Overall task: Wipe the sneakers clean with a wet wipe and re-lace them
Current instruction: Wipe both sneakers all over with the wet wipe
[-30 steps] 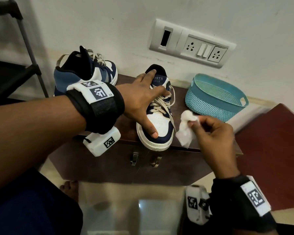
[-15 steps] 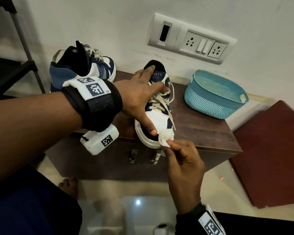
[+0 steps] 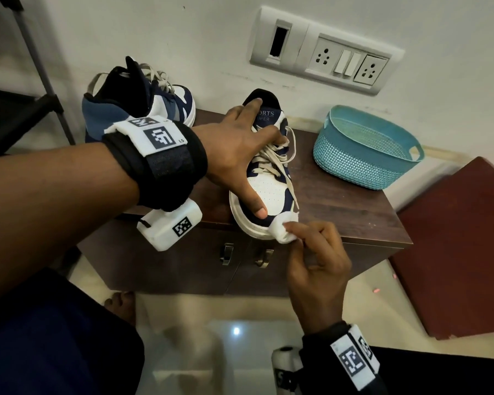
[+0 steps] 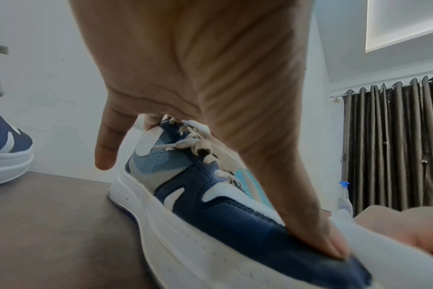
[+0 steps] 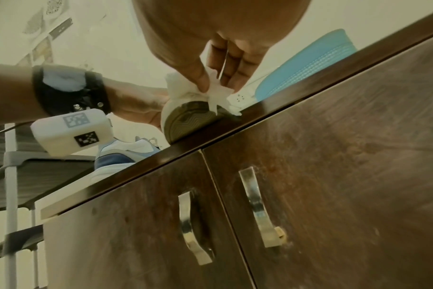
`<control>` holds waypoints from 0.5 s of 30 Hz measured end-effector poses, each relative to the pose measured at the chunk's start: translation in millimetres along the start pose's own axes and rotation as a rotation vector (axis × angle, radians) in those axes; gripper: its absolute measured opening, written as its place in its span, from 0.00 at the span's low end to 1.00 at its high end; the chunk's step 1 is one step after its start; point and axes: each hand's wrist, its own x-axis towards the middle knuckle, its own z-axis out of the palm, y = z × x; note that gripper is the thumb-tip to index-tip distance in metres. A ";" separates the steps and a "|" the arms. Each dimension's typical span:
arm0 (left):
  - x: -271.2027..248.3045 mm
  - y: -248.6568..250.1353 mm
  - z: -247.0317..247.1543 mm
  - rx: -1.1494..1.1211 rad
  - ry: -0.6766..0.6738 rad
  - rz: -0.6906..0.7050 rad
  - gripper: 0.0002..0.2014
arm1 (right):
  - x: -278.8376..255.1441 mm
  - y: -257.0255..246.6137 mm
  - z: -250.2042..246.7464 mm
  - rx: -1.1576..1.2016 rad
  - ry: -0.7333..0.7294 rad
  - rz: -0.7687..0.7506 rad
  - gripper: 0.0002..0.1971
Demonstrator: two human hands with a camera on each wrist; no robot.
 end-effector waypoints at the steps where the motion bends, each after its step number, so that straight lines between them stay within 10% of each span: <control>1: 0.5 -0.5 0.4 0.001 0.003 0.001 0.67 | -0.8 -2.3 1.3 -0.005 -0.008 -0.003 0.17; 15: -0.6 0.6 -1.5 0.026 -0.005 0.000 0.66 | -1.1 -6.9 7.9 -0.024 0.057 -0.029 0.09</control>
